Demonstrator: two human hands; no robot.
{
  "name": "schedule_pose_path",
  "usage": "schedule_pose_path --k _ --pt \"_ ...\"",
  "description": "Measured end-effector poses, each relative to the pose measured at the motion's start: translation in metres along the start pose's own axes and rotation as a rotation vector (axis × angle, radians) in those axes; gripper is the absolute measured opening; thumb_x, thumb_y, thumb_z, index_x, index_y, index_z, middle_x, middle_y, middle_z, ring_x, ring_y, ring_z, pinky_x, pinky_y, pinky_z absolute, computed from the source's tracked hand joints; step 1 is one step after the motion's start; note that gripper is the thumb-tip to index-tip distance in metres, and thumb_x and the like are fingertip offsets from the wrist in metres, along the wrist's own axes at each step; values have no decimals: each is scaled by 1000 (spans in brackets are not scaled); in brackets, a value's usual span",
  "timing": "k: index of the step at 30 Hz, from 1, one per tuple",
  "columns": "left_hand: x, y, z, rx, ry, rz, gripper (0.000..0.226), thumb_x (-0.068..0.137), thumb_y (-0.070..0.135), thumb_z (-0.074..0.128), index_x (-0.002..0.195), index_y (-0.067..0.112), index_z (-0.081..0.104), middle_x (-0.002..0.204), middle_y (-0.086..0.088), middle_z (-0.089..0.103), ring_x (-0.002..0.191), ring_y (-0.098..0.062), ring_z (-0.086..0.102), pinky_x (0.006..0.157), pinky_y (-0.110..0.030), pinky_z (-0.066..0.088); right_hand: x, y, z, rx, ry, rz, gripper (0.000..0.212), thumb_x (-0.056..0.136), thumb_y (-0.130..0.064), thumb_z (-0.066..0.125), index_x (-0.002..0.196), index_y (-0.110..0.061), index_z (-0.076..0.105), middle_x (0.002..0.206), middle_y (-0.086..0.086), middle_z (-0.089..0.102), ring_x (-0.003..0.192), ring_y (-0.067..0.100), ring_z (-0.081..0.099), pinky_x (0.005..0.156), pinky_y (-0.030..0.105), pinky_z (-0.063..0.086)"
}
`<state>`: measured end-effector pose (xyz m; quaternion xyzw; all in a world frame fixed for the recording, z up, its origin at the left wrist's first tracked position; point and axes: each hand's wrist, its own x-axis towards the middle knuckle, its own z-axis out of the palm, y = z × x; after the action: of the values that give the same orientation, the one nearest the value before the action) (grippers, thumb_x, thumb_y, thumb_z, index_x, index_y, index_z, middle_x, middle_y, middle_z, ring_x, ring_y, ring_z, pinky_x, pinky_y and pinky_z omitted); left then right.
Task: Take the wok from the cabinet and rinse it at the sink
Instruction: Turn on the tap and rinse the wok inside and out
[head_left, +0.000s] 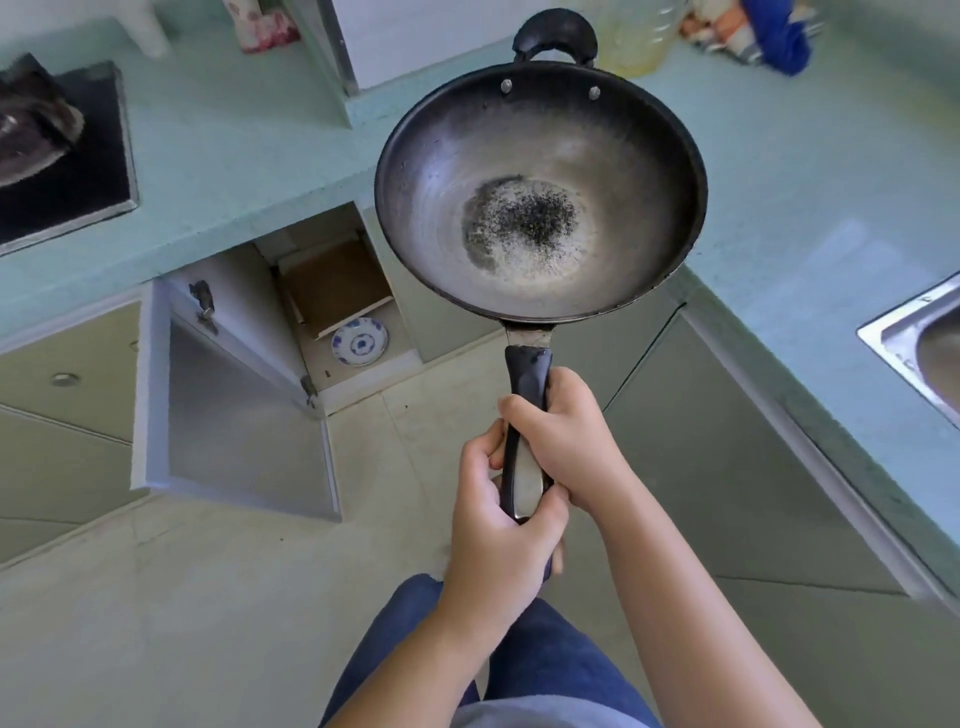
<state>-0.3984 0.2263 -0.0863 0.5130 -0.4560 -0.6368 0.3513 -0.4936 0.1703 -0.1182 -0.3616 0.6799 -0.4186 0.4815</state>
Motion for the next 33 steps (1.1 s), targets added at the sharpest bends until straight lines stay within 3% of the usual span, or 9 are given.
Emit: schedule_pose_path --k 6,12,15,18,22,24,27,30,33 --pt "25 27 4 13 -179 3 43 70 16 63 107 35 50 84 -9 67 38 -14 48 38 -24 39 6 -30 -22 25 176 -20 28 56 -30 54 63 -13 33 65 20 49 58 34 51 59 60 50" --pt "48 48 9 15 -407 50 44 77 5 63 101 39 48 77 16 69 34 -10 48 38 -21 39 6 -50 -40 42 399 2 29 57 -31 55 68 -11 37 75 38 56 61 38 56 64 58 52" --pt "58 54 16 58 -517 67 46 77 8 65 102 42 48 83 8 68 41 -10 51 42 -18 41 3 -57 -53 22 521 -1 24 65 -23 57 67 -11 36 66 27 49 59 37 53 59 50 50" --pt "67 59 27 92 -636 91 49 80 5 66 106 41 46 94 -3 66 53 -12 53 46 -17 44 -1 -61 -68 68 626 -1 22 65 -23 56 70 -11 38 68 22 51 62 32 54 63 55 52" --pt "75 63 51 74 -785 95 52 81 -4 64 105 39 47 88 12 67 40 -11 52 40 -17 41 -9 -58 -92 94 763 8 21 69 -20 58 73 -12 38 71 19 50 63 28 50 62 45 47" --pt "75 61 68 74 -838 84 52 81 -4 64 108 37 46 92 11 66 39 -10 52 39 -18 40 -13 -53 -109 99 800 7 21 69 -19 57 72 -13 38 68 15 47 61 27 47 58 48 45" --pt "70 53 100 72 -871 56 48 79 -1 66 111 30 47 100 4 63 45 -11 52 43 -15 41 -21 -41 -139 105 844 48 22 67 -22 56 72 -13 37 66 26 48 61 28 48 57 53 47" --pt "63 43 137 92 -886 44 50 71 13 66 115 25 47 98 16 65 54 -11 49 50 -19 43 -27 -26 -172 145 847 43 20 65 -21 55 70 -13 38 63 15 44 59 26 45 55 43 40" --pt "54 30 179 102 -847 21 53 68 15 65 117 23 47 102 18 66 58 -39 47 52 -20 42 -33 -8 -209 151 857 68 22 63 -24 56 69 -12 39 65 15 47 59 26 46 54 45 42"
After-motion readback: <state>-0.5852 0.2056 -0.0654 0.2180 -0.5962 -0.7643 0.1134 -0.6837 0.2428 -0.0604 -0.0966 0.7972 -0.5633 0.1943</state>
